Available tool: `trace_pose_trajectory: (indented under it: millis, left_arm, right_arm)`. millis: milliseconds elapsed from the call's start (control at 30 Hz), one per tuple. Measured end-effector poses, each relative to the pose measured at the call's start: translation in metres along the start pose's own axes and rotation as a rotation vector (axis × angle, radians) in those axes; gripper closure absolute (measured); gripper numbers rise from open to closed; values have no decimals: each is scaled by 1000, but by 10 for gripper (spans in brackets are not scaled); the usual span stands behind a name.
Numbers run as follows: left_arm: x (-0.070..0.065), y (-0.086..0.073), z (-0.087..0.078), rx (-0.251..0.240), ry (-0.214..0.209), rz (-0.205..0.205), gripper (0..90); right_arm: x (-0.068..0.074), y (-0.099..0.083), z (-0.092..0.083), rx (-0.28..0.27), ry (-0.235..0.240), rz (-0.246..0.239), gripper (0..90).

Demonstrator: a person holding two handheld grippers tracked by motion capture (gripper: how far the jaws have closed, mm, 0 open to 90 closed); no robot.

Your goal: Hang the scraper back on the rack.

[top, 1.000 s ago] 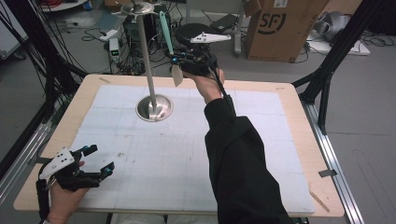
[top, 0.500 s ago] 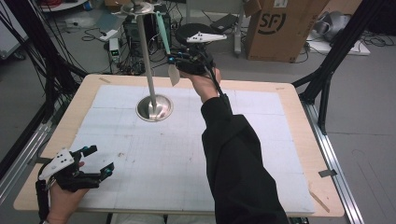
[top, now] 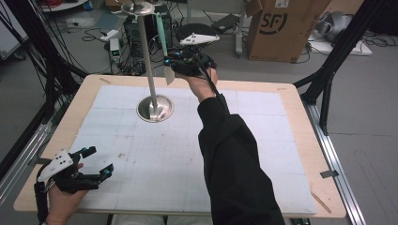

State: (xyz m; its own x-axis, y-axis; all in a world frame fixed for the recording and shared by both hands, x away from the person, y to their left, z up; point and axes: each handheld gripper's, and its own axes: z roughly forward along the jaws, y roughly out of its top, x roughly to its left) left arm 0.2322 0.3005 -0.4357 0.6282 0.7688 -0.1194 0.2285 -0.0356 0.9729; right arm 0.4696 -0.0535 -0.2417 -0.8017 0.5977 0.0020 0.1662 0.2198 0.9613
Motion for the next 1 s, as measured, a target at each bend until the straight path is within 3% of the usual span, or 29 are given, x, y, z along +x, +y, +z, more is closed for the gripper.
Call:
trace_pose_trajectory:
  millis: [167,267,400,467,700,800,867,1000]
  left_arm:
    - [1,1,2,0,-9,9,19]
    - [0,4,4,-38,-8,18,18]
    - [-1,7,12,-45,-25,25,19]
    - [-3,8,16,-46,-36,25,19]
    - [-6,11,32,-44,-69,41,18]
    - [-7,11,37,-35,-75,49,19]
    - [-7,12,39,-40,-75,46,18]
    - [-7,13,43,-52,-73,42,19]
  right_arm:
    - [6,-3,2,23,1,-21,494]
    - [6,-8,3,86,38,16,363]
    - [13,-10,1,145,74,9,270]
    - [18,-13,-4,127,90,-8,262]
    - [21,-25,-26,90,115,16,100]
    - [19,-30,-35,82,110,25,77]
    - [17,-33,-40,78,91,32,6]
    - [15,-45,-55,71,84,49,6]
